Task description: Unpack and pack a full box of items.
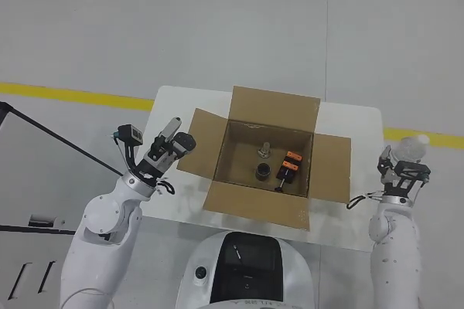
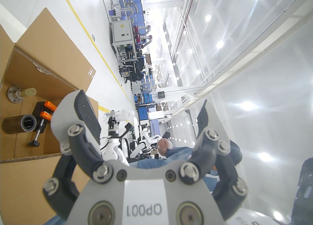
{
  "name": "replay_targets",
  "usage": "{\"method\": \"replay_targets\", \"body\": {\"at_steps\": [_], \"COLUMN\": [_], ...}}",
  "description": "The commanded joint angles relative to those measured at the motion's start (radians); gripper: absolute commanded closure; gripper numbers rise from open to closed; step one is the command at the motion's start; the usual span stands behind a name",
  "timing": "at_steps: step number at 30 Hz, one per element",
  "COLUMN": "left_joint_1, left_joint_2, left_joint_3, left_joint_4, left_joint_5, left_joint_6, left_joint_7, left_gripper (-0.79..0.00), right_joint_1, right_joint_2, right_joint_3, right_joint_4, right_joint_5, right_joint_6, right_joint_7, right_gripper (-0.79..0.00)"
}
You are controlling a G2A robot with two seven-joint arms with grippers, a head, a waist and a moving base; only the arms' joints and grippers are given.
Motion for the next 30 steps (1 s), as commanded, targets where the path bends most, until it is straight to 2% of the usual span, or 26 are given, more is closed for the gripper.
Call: {"method": "replay_targets", "body": {"at_steps": [1, 9, 11, 18, 26, 30], "left_joint_1": [0.0, 0.0, 0.0, 0.0, 0.0, 0.0], "left_joint_2": [0.0, 0.0, 0.0, 0.0, 0.0, 0.0], "left_joint_3": [0.0, 0.0, 0.0, 0.0, 0.0, 0.0], "left_joint_4": [0.0, 0.0, 0.0, 0.0, 0.0, 0.0], "left_joint_5": [0.0, 0.0, 0.0, 0.0, 0.0, 0.0], "left_joint_6": [0.0, 0.0, 0.0, 0.0, 0.0, 0.0], "left_joint_7": [0.0, 0.0, 0.0, 0.0, 0.0, 0.0], "left_gripper": [-0.785, -0.785, -0.785, -0.785, -0.785, -0.785], "right_joint_1": [0.034, 0.032, 0.031, 0.126, 0.248, 0.28], "right_joint_2": [0.006, 0.007, 0.009, 0.029, 0.049, 0.06], "right_joint_3": [-0.002, -0.003, -0.018, -0.06, -0.085, -0.093], "right_joint_4": [0.072, 0.068, 0.083, 0.274, 0.532, 0.611], "right_joint_5": [-0.03, -0.027, -0.05, -0.115, -0.12, -0.121], "right_joint_6": [0.033, 0.033, 0.053, 0.059, 0.061, 0.077], "right_joint_7": [-0.014, -0.007, -0.038, -0.137, -0.155, -0.172], "right_gripper": [0.0, 0.0, 0.0, 0.0, 0.0, 0.0]}}
